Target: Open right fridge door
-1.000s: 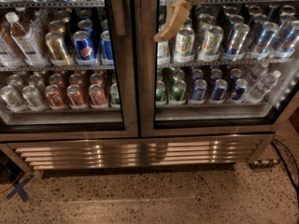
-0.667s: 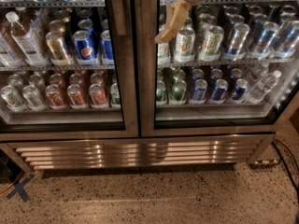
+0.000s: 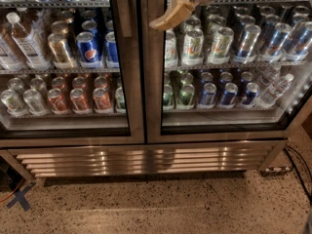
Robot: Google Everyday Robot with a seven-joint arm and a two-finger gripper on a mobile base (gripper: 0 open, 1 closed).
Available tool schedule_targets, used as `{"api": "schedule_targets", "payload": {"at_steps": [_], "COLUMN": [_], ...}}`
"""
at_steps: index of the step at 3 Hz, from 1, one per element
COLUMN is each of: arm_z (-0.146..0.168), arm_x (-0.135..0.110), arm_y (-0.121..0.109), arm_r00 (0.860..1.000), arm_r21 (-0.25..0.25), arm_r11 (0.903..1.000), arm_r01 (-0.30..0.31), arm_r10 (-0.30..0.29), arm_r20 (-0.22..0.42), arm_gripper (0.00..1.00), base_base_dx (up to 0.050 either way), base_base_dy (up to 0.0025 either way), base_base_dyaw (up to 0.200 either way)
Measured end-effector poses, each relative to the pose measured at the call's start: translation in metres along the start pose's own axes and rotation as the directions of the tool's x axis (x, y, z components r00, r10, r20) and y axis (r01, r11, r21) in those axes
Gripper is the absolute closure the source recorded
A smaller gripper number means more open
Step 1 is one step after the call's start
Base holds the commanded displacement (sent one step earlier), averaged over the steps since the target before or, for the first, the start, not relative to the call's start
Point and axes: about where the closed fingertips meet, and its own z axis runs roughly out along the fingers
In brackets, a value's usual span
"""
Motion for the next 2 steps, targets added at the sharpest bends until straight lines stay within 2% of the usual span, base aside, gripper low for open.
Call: {"api": "schedule_targets", "payload": {"at_steps": [2], "arm_z": [0.0], "arm_x": [0.0001], "arm_y": [-0.0002], "arm_r00": [1.0], "arm_r21": [0.0], "arm_r11": [1.0], "arm_r01": [0.0], "arm_r10": [0.0], "arm_r20": [0.0], "arm_gripper": [0.89], "base_base_dx": [0.0], "base_base_dy": [0.0], "base_base_dyaw": [0.0]}}
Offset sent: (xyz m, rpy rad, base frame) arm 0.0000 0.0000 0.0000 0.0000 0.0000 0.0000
